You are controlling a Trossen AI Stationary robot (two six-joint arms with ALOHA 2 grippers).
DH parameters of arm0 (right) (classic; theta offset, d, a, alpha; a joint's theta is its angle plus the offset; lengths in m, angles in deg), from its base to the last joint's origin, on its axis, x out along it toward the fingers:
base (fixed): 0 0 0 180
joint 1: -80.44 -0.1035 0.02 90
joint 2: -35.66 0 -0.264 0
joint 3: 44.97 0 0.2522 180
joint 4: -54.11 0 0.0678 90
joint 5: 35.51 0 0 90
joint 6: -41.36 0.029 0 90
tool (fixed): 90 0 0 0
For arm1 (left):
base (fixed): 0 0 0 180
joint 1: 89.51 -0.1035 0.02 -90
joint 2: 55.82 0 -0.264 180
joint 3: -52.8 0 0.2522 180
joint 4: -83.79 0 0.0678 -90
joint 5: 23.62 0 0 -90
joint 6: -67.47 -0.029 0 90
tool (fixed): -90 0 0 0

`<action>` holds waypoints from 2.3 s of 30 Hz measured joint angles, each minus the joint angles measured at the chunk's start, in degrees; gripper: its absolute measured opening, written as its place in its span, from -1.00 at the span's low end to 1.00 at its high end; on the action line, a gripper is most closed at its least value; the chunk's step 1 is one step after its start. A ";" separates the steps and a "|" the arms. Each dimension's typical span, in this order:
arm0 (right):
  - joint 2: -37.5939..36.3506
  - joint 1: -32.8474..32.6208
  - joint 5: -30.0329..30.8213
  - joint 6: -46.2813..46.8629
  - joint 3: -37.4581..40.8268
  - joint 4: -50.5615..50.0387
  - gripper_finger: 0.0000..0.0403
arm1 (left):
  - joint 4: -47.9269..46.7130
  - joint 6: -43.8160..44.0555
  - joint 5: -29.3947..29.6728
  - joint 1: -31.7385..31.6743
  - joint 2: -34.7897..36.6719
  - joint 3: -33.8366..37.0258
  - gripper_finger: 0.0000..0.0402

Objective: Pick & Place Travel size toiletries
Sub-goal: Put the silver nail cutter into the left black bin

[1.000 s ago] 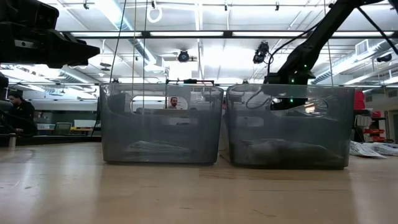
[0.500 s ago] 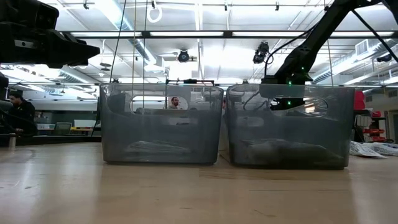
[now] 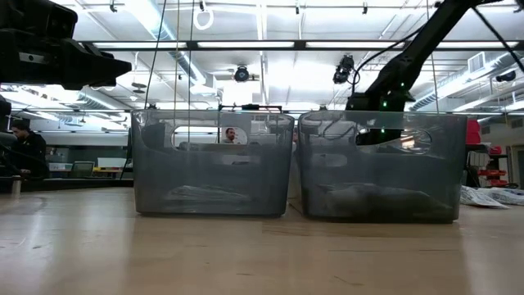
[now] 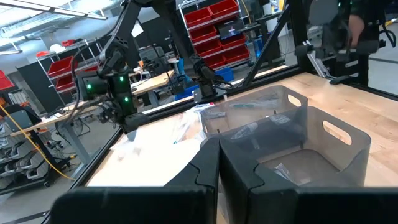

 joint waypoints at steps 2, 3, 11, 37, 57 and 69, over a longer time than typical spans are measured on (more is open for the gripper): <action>-1.70 -0.11 -0.21 0.10 0.00 -1.14 -0.65 | 0.00 0.00 0.00 0.00 -0.02 0.00 -0.92; -2.68 -0.23 -0.29 0.09 0.00 -1.60 -0.66 | 0.02 0.00 0.00 -0.01 -0.02 -0.02 -0.92; -13.64 -3.10 -1.80 -0.59 -0.07 -4.24 -0.66 | 0.01 0.00 0.01 0.00 -0.01 -0.01 -0.92; -24.47 -37.31 -15.50 0.14 -0.14 -0.88 -0.66 | 0.00 0.00 0.00 0.00 -0.01 -0.02 -0.92; -12.98 -49.44 -15.52 9.13 -3.17 25.32 -0.66 | 0.01 0.00 0.00 -0.02 -0.02 -0.02 -0.92; 0.11 -52.88 -20.73 9.11 -13.30 24.99 -0.66 | 0.02 0.00 0.00 0.00 0.00 -0.02 -0.92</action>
